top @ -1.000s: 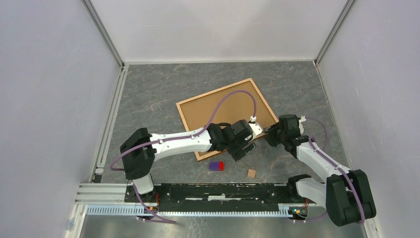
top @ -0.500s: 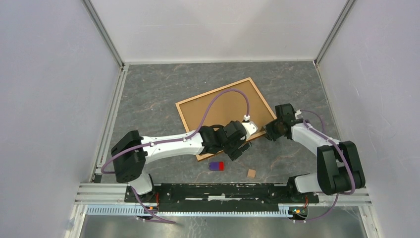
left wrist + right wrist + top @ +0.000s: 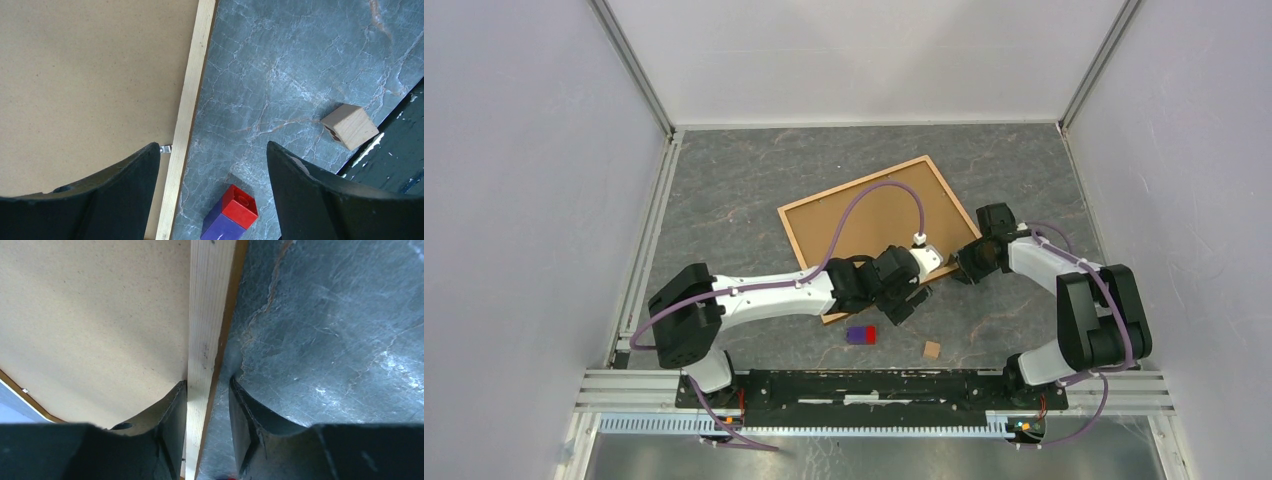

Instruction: Put the photo into the frame

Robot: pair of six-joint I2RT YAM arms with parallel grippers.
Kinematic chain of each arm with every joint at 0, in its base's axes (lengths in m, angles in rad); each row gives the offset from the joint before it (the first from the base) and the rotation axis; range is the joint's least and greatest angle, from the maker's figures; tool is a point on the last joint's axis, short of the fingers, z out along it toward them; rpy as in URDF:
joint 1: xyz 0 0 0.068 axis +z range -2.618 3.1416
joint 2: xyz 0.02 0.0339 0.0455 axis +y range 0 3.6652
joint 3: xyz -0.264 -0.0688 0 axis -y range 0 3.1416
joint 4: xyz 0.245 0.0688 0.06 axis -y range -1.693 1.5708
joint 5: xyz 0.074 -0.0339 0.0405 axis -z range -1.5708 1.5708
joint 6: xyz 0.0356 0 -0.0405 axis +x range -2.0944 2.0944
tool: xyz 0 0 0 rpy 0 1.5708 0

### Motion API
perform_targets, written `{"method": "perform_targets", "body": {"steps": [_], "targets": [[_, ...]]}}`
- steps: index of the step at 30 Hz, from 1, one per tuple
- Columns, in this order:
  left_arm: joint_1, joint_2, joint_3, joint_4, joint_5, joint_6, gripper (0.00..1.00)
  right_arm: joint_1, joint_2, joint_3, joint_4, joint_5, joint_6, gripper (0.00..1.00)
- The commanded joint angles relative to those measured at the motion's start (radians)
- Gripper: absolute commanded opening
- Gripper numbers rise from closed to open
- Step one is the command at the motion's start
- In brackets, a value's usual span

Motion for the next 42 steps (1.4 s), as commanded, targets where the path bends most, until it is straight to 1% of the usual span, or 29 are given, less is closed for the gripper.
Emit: {"method": "perform_targets", "body": {"steps": [1,4,5,8,9,11,15,22,24,28,29,34,36,39,41,42], "targets": [[-0.002,-0.022,-0.028,0.068,-0.011,-0.032,0.85,0.000,0.046,-0.014,-0.067,0.005,-0.014,0.42],[-0.002,-0.010,-0.026,0.073,-0.016,-0.021,0.86,0.001,0.055,-0.027,-0.046,-0.010,-0.021,0.43],[-0.002,-0.001,-0.018,0.066,-0.016,-0.019,0.86,0.002,0.053,-0.028,-0.043,-0.016,-0.021,0.40],[-0.002,0.018,0.004,0.054,-0.021,-0.017,0.86,0.002,0.033,-0.006,-0.048,-0.027,-0.027,0.27],[-0.003,0.019,0.005,0.057,-0.024,-0.017,0.86,0.001,0.025,0.009,-0.057,-0.026,-0.029,0.21],[-0.002,0.021,0.004,0.061,-0.037,-0.019,0.87,0.000,0.004,0.037,-0.082,-0.023,-0.031,0.12],[-0.004,0.029,-0.004,0.060,-0.077,-0.005,0.87,0.001,-0.035,0.065,-0.087,-0.052,-0.021,0.00],[-0.020,0.073,0.043,0.012,-0.140,0.033,0.88,0.001,-0.099,0.043,-0.020,-0.128,0.031,0.00],[-0.034,0.081,0.050,-0.001,-0.180,0.048,0.88,0.001,-0.116,0.034,-0.003,-0.147,0.049,0.00],[-0.068,0.106,0.065,-0.017,-0.282,0.076,0.89,0.000,-0.162,0.026,0.006,-0.150,0.070,0.00],[-0.075,0.119,0.078,-0.025,-0.327,0.086,0.88,0.000,-0.176,0.024,0.004,-0.150,0.076,0.00],[-0.108,0.239,0.177,-0.088,-0.496,0.127,0.88,0.001,-0.243,-0.002,0.002,-0.117,0.110,0.00],[-0.109,0.296,0.229,-0.132,-0.586,0.127,0.86,0.000,-0.268,-0.011,0.002,-0.105,0.122,0.00],[-0.109,0.368,0.265,-0.139,-0.743,0.188,0.81,0.001,-0.291,-0.022,0.003,-0.097,0.137,0.00],[-0.109,0.386,0.258,-0.104,-0.813,0.225,0.73,0.001,-0.298,-0.025,0.002,-0.094,0.138,0.00],[-0.109,0.379,0.249,-0.090,-0.827,0.230,0.67,0.001,-0.300,-0.026,0.000,-0.094,0.138,0.00]]}}
